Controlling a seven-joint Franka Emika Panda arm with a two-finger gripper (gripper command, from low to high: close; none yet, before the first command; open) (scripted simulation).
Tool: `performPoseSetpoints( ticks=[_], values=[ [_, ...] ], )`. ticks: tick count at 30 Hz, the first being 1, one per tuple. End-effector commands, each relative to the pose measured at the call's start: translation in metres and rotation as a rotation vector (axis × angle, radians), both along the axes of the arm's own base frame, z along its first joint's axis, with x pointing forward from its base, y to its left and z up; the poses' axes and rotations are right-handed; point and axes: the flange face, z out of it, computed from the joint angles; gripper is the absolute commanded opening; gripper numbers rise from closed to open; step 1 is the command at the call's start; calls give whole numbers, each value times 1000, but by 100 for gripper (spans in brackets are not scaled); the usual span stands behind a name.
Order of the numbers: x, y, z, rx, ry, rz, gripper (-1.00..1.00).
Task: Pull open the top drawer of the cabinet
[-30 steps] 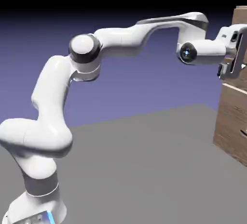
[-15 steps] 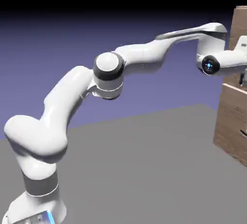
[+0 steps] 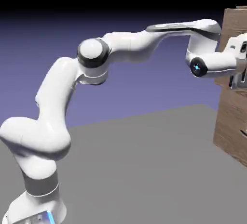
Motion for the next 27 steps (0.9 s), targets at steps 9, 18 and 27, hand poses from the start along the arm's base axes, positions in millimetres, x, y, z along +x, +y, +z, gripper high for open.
performPoseSetpoints(
  ticks=[9,18,27],
  values=[
    [-72,0,0,0,0,0,-100],
    [-129,0,0,0,0,0,-100],
    [-188,0,0,1,0,0,-100]
  ],
)
